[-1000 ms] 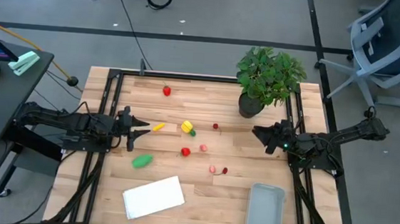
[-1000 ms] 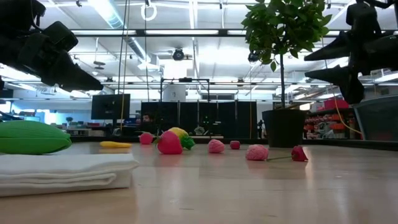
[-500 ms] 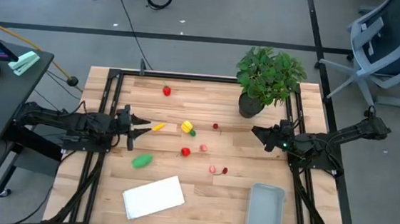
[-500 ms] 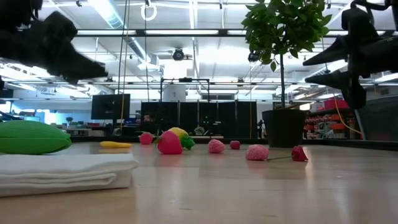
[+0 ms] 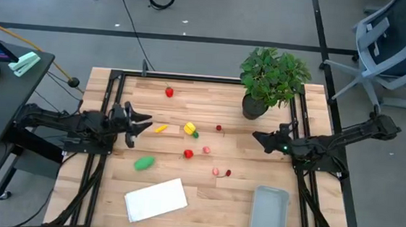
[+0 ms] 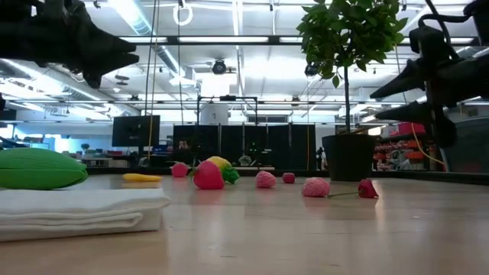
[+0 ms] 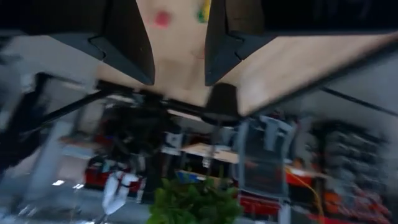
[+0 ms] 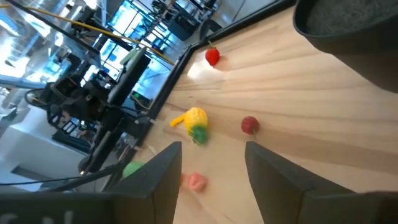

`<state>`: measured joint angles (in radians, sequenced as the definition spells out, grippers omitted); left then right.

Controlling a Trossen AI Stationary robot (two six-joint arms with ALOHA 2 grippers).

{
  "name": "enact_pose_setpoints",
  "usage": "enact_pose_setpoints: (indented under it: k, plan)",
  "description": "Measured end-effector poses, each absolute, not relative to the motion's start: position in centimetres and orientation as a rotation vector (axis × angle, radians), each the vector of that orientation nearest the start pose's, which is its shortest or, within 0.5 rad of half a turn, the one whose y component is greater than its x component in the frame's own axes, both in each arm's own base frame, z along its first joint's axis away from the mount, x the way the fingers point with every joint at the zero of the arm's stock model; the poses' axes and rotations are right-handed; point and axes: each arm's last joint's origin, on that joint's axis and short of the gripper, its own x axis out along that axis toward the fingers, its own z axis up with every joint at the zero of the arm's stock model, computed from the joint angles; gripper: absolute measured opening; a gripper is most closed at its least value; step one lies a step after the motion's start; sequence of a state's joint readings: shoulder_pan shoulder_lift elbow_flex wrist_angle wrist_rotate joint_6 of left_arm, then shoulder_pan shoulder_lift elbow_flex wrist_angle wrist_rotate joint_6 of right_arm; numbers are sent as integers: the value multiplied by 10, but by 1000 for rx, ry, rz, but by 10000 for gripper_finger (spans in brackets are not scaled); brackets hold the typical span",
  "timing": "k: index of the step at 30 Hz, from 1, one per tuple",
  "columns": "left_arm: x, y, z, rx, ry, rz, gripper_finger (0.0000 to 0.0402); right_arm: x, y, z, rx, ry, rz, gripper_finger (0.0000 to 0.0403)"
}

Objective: Pick and placing Produce into tupperware
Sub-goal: Put the left red strawberry into the gray bin

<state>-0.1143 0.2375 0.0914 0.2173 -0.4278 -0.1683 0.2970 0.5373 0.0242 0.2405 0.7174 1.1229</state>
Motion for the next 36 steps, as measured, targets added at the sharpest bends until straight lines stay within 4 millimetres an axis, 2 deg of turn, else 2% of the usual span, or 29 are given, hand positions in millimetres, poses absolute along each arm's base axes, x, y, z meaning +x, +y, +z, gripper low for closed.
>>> enact_pose_setpoints:
  k: [5,11,19,25,31,33,36]
  plan:
    - [108,2,201,-186,-148,335,146,123,18,145,963,-3,-497,185]
    - [108,2,202,-396,-188,315,140,123,18,145,965,-1,-493,185]
    - [109,3,201,-403,-188,329,145,123,18,145,962,-11,-506,185]
    - [106,15,208,-528,-321,477,141,121,14,146,927,-102,-629,185]
    - [105,29,209,-507,-363,607,154,120,8,147,858,-158,-738,185]
    - [105,34,219,-478,-386,641,158,120,7,147,862,-165,-749,185]
    - [107,39,246,-397,-397,654,160,120,4,147,862,-175,-771,185]
